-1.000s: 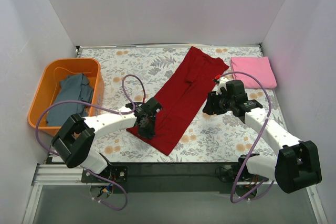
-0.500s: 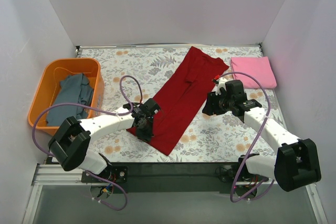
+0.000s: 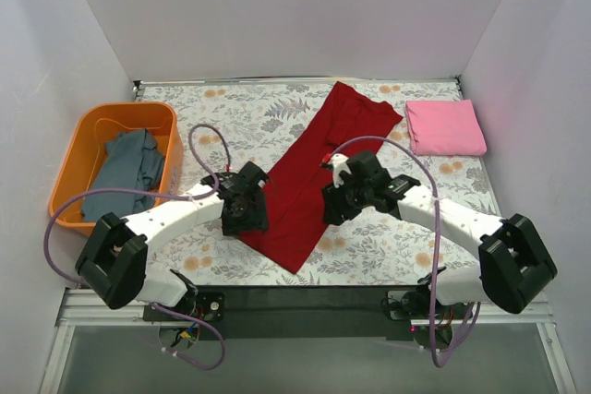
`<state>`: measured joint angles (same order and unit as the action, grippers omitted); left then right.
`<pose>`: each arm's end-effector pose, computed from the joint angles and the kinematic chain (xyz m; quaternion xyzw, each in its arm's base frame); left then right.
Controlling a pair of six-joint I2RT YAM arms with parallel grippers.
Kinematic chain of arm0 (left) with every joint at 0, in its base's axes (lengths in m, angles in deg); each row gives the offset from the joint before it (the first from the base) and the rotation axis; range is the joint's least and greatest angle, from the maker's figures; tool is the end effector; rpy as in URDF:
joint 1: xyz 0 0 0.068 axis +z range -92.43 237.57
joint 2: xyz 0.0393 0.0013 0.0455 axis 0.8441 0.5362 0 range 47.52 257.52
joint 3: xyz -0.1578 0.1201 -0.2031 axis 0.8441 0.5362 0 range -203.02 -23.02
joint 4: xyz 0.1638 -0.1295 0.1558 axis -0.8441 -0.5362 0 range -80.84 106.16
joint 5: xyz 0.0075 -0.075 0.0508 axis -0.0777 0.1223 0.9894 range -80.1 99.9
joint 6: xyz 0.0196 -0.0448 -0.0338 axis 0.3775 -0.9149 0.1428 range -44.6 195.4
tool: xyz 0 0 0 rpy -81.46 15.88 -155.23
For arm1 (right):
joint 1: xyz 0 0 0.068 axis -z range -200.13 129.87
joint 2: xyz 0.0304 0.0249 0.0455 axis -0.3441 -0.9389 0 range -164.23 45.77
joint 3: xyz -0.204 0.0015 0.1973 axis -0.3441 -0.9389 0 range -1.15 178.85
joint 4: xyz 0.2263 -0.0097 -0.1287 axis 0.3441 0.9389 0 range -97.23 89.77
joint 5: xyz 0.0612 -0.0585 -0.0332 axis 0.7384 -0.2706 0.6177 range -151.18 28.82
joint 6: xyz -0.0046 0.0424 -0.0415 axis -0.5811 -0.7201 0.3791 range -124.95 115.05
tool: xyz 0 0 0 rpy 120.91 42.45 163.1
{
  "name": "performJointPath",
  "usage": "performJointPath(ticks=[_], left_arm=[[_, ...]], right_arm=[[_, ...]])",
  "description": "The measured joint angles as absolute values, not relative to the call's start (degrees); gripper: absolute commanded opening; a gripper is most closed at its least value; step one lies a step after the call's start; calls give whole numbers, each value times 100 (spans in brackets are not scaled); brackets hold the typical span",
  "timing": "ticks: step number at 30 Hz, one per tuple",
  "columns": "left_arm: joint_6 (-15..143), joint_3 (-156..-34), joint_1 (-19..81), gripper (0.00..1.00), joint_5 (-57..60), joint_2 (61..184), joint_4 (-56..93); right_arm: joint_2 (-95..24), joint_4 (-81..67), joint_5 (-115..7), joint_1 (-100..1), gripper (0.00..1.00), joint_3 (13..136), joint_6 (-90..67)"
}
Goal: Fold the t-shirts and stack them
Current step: Fold the tshirt
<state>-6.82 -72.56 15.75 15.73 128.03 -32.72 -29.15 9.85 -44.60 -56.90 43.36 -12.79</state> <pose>0.1784 -0.1537 0.1956 -0.3476 0.9321 -0.0542 0.0861 0.2067 0.1701 0.2222 -0.2810 0.8799 0.2605 0.2809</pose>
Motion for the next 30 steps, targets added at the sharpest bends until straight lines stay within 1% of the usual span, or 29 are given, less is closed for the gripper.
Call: performJointPath(ticks=[1,2,3,5,7,10,15,21,30], left_arm=[[-686,-7252,1761,61,1625,12700,-3257],[-691,-7223,1971,65,1671,12567,-3213],[-697,-7190,2191,66,1732,12422,-3172],[-717,-7072,2628,67,1861,12108,-3056],[-732,-6941,2967,67,2006,11869,-2962],[-743,-6793,3208,67,2119,11786,-2859],[-756,-6554,3428,67,2183,11983,-2664],[-752,-6404,3535,67,2218,12084,-2474],[-708,-6377,3538,67,2128,12210,-2260]], right_arm=[[-2991,985,-4469,-5872,48,4411,-1248],[-3094,989,-4500,-6143,48,4502,-1207],[-3192,996,-4572,-6436,49,4594,-1161],[-3378,1057,-4720,-6903,55,4767,-1067],[-3573,1110,-4860,-7306,58,4931,-955],[-3850,1223,-5042,-7826,59,5154,-831],[-4408,1400,-5387,-8600,59,5552,-638],[-4893,1674,-5656,-9150,57,5914,-407],[-5437,2056,-5914,-9443,56,6188,-297]])
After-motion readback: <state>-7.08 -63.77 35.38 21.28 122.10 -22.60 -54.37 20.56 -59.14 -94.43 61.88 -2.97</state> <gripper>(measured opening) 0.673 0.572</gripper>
